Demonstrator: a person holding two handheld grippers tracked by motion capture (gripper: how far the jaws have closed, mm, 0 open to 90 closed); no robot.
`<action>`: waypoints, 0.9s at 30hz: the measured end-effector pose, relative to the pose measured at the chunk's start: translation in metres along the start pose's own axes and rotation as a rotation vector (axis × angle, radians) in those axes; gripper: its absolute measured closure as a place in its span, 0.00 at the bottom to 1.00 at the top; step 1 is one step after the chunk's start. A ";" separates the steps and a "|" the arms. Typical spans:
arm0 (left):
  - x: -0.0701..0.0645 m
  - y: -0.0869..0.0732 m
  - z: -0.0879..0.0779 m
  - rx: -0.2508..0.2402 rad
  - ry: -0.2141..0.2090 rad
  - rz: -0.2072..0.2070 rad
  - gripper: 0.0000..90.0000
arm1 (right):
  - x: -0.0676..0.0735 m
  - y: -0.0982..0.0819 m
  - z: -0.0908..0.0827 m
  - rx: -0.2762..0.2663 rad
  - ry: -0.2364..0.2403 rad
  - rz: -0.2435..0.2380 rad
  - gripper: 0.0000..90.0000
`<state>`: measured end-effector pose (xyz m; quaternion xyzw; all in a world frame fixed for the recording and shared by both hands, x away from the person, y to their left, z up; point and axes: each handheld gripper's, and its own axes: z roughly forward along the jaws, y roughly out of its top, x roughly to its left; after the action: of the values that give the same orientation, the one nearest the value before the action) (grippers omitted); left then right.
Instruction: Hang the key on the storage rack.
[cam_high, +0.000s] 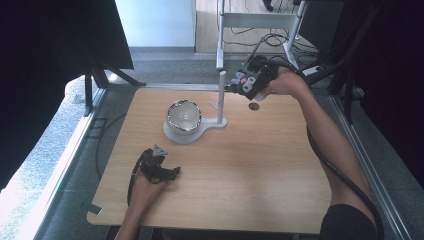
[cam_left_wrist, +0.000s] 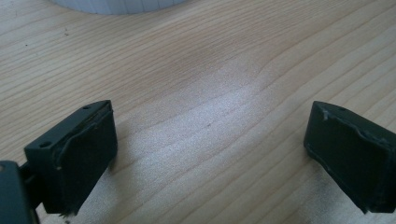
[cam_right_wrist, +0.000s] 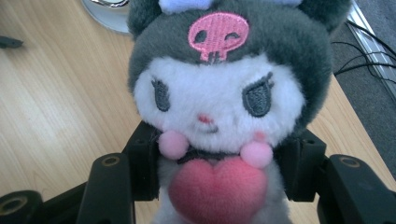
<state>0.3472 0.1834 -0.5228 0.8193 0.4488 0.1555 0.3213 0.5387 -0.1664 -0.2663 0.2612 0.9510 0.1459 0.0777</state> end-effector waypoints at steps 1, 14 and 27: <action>0.000 0.000 0.000 0.000 0.000 0.000 0.03 | -0.002 0.001 0.000 -0.006 -0.007 0.008 0.47; 0.000 0.000 0.000 -0.001 -0.002 0.001 0.03 | -0.014 0.003 0.004 0.014 -0.040 0.042 0.47; 0.000 0.000 0.000 0.000 -0.002 0.002 0.03 | -0.021 0.005 0.013 -0.001 -0.043 0.067 0.47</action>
<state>0.3471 0.1833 -0.5228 0.8198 0.4479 0.1551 0.3213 0.5621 -0.1704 -0.2755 0.2958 0.9398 0.1434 0.0932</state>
